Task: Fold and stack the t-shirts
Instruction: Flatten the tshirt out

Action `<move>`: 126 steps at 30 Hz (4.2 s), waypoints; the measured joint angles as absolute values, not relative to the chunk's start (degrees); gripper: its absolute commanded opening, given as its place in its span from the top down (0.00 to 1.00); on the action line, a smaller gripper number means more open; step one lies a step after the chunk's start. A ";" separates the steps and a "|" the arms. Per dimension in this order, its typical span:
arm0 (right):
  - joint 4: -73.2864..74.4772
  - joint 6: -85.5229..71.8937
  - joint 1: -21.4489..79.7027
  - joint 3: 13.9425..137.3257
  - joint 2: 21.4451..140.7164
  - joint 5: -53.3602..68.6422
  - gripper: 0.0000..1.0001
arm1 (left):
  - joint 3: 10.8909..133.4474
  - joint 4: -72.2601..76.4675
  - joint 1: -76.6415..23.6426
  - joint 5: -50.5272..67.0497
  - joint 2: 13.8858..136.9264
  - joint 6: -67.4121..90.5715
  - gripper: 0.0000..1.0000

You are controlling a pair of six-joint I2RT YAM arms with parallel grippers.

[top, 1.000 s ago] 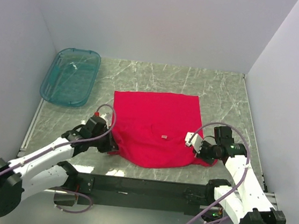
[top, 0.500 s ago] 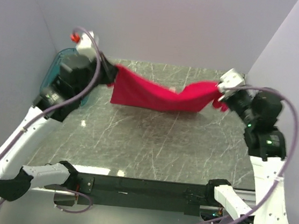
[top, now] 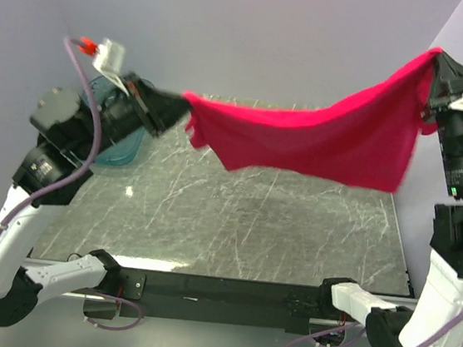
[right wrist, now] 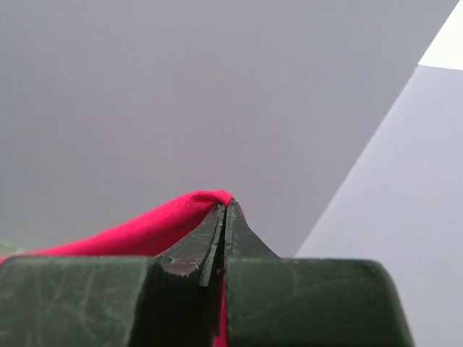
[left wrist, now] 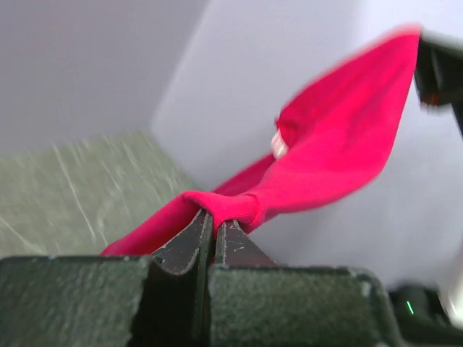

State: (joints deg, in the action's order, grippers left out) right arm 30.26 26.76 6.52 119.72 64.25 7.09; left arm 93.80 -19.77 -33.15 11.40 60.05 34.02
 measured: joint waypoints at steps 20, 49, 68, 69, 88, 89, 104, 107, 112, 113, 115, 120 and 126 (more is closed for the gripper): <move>23.79 20.14 30.44 107.87 123.17 -6.15 0.30 | 37.01 -28.05 -33.47 8.27 30.96 55.27 0.69; 35.14 20.58 14.90 66.26 96.64 14.00 0.36 | 51.46 -31.70 -33.63 -12.03 42.28 37.01 0.12; 36.67 21.58 15.25 64.42 103.02 14.90 0.85 | 47.97 -31.33 -33.63 -12.34 29.76 38.68 0.11; 36.88 21.96 15.25 64.40 103.02 14.90 0.90 | 47.83 -31.35 -33.63 -12.34 29.54 38.76 0.11; 22.76 19.29 5.87 101.82 116.49 -28.93 0.35 | 47.79 -32.29 -33.63 -12.93 28.27 39.90 0.10; 22.52 19.09 5.08 101.34 116.29 -29.34 0.28 | 47.79 -32.32 -33.63 -12.93 28.08 39.90 0.09; 35.07 41.50 5.13 57.25 82.85 15.40 0.37 | 43.88 -23.42 -32.56 -11.79 45.87 39.70 0.03; 36.84 41.25 5.10 55.31 79.55 22.79 0.37 | 44.03 -17.26 -26.50 -6.96 57.41 39.62 0.08; 38.22 37.82 5.08 53.74 73.65 34.26 0.37 | 52.71 -10.41 -14.81 1.39 83.85 39.31 0.23; 38.28 37.08 5.10 53.74 72.64 35.75 0.37 | 56.53 -9.85 -13.41 2.94 89.52 39.00 0.25; 38.44 35.94 5.08 53.74 71.35 37.89 0.37 | 64.45 -10.31 -12.08 5.41 99.39 38.09 0.30; 39.05 34.83 5.08 53.58 71.05 40.99 0.37 | 81.87 -14.41 -12.01 7.70 115.79 35.75 0.37; 39.59 34.54 5.04 53.56 70.17 42.72 0.37 | 91.22 -20.78 -12.49 9.72 123.76 33.17 0.60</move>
State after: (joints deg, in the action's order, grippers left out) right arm 39.59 34.54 5.04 53.56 70.17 42.72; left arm 91.22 -20.78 -12.49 9.72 123.76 33.17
